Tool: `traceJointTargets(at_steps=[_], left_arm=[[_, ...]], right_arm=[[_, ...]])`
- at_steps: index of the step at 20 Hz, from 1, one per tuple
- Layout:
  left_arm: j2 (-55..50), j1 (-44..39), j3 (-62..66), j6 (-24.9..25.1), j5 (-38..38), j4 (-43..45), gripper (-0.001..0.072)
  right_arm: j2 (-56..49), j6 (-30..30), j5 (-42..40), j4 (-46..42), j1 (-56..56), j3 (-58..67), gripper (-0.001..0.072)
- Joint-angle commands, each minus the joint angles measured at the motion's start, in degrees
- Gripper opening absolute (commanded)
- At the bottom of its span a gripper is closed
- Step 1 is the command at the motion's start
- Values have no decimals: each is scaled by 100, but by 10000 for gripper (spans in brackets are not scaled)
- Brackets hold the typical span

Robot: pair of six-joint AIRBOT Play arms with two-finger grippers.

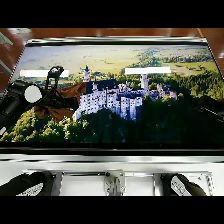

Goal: Fold the shirts.

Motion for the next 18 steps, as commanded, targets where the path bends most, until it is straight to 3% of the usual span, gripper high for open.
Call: traceJointTargets(at_steps=[1, 5, 7, 9, 11, 14, 16, 18], left_arm=[[-24, 0, -4, -48, 116, -184, 650], [-52, 22, 11, -48, 13, 94, 650], [-170, 380, 42, -643, -101, 820, 686], [-308, 1281, 48, -903, -192, 907, 720], [-439, 2339, 46, -1189, -81, 525, 720], [-909, 3447, 46, -1023, 225, -415, 720], [-1377, 3635, 46, -664, 503, -879, 720], [-1853, 3600, 48, -664, 824, -1185, 720]], right_arm=[[-4, 0, -94, 151, 4, 4, 662], [-4, -184, -232, 249, 4, 4, 662], [-4, -238, -317, 245, 4, 4, 662], [-4, -264, -323, 260, 4, 4, 661], [-4, -262, -321, 284, 7, 4, 662], [-4, -260, -323, 374, 7, 4, 662], [-4, -271, -345, 503, 7, 4, 661], [-4, -306, -393, 560, 7, 4, 662]])
